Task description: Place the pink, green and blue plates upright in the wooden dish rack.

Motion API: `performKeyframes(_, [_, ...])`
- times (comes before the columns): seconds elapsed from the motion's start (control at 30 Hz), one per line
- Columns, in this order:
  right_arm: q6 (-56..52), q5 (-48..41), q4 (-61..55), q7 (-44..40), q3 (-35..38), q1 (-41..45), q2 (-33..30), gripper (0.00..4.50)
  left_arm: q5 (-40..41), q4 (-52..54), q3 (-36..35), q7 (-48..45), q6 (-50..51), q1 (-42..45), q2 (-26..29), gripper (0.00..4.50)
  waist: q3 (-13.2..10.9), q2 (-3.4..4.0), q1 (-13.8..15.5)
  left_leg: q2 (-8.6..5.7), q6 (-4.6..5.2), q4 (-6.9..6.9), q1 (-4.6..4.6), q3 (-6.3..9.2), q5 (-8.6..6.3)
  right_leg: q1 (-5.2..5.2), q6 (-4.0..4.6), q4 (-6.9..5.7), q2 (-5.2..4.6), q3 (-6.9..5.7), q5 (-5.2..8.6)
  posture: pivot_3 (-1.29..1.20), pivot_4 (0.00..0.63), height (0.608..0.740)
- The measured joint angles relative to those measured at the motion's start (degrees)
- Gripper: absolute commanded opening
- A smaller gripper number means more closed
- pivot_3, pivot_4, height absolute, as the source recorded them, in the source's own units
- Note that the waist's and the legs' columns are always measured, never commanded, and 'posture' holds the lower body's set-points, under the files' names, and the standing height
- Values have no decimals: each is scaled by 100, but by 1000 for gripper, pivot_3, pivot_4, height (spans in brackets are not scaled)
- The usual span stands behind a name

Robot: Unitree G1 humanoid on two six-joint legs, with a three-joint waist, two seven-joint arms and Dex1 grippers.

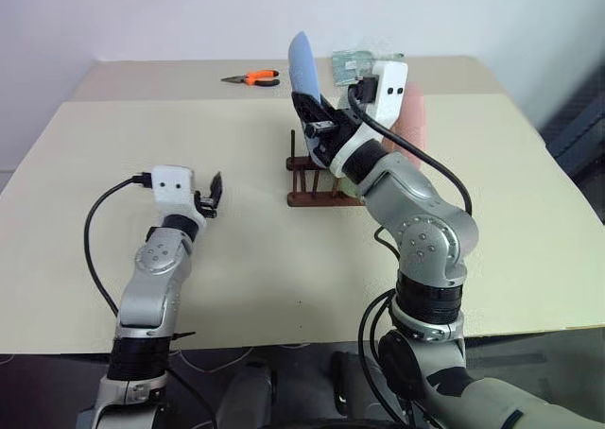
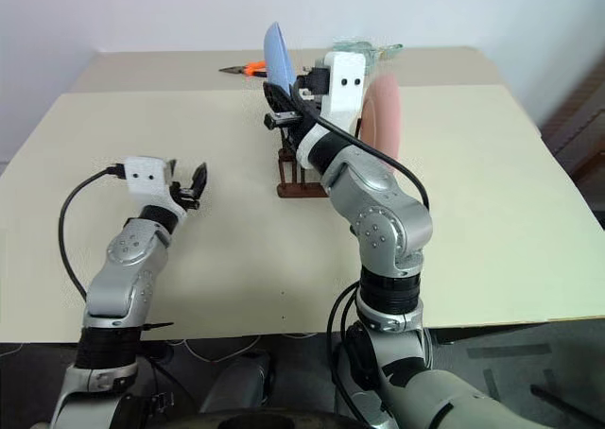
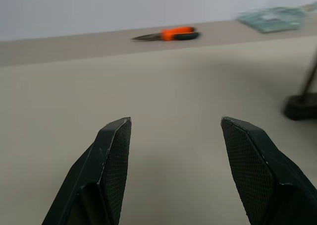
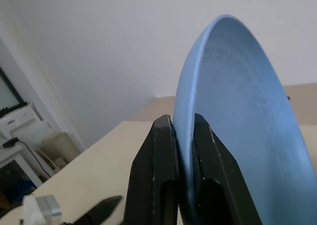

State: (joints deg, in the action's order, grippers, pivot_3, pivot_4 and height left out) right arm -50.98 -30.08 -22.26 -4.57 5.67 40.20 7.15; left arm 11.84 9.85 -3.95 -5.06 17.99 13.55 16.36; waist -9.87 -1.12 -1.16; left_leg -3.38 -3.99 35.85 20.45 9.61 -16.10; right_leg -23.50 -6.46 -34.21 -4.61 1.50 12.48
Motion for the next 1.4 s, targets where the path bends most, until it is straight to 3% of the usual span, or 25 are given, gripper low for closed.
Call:
performKeyframes(0.7, [-115,-1447,217,1176,329,343,7,0,-140,235,47,-388,-81,-203,-169,2932,-1,2,17,0,1,4,2,0,0,4,-1,3,-1,-1,0,0,150,740])
performKeyframes(1.1, [121,-1753,1039,1763,535,467,6,0,-274,278,144,-517,-81,-234,-166,2932,4,5,-9,2,1,3,-4,-2,0,7,-1,2,2,0,0,0,150,740])
performKeyframes(1.4, [128,-1836,1014,1669,460,973,14,0,-386,337,248,-603,-82,-342,-189,2932,0,12,0,4,1,2,2,-2,0,3,-1,4,4,-1,0,0,150,740])
